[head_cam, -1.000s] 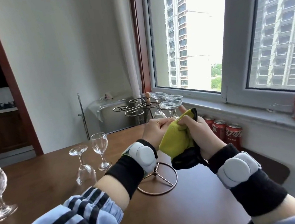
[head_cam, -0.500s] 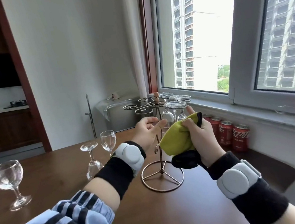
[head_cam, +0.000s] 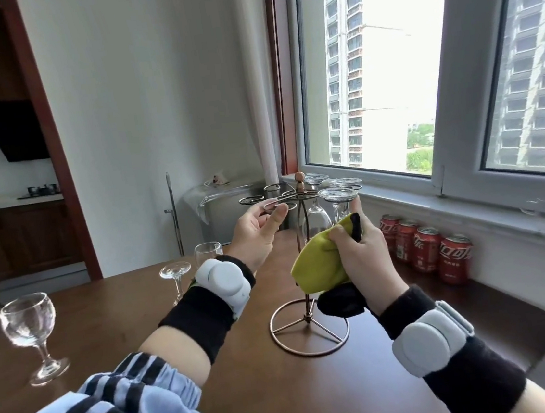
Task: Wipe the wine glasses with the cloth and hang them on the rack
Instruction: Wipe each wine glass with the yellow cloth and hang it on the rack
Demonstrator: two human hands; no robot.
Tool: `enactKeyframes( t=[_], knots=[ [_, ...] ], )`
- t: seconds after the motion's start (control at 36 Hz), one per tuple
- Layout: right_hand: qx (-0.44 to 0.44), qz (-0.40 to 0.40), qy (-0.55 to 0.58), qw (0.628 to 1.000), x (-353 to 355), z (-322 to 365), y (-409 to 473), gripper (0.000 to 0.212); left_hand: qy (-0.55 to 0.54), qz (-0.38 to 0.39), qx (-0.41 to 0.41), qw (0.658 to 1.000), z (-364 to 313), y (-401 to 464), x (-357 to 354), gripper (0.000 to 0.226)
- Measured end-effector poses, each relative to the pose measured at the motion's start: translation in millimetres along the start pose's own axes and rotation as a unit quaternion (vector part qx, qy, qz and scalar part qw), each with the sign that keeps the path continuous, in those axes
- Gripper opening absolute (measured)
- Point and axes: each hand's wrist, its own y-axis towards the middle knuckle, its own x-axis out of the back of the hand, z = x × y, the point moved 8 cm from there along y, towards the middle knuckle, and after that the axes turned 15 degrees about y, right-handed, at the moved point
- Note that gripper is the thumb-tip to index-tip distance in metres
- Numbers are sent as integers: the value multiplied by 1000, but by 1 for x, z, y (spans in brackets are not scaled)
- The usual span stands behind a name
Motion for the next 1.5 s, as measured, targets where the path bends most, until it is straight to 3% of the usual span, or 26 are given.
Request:
enactKeyframes(
  t=[0.25,0.42,0.69,0.89,0.97,1.08,1.14,1.22,1.28,1.36,1.5],
  knots=[
    [-35,-16,6,999,11,-6,15,66,-38,-3,-15,999,-6,-9,-16,48],
    [-54,-19,14,998,16,-14,28,62,-4,13,-25,1000,-8,-13,-23,33],
    [-86,-25,14,996,25,-20,44,66,79,45,-52,995,-18,-18,-38,48],
    [-115,-60,96,987,36,-39,31,56,116,43,-33,992,-7,-24,-33,28],
    [-135,-65,158,976,32,-49,12,42,157,78,12,984,17,-36,-32,33],
    [-206,-26,231,951,15,-57,-5,33,156,159,67,973,36,-49,-41,47],
    [-252,14,254,934,3,-62,-15,37,105,164,75,978,35,-57,-39,33],
    [-313,105,292,898,-18,-69,-33,53,107,100,58,987,32,-63,-15,23],
    [-335,152,277,888,-32,-76,-46,47,117,58,57,990,33,-68,5,16],
    [-355,163,237,889,-49,-93,-58,40,109,9,85,990,44,-75,37,10],
    [-416,218,247,848,-92,-104,-81,29,131,-27,95,986,55,-90,88,14]
  ],
)
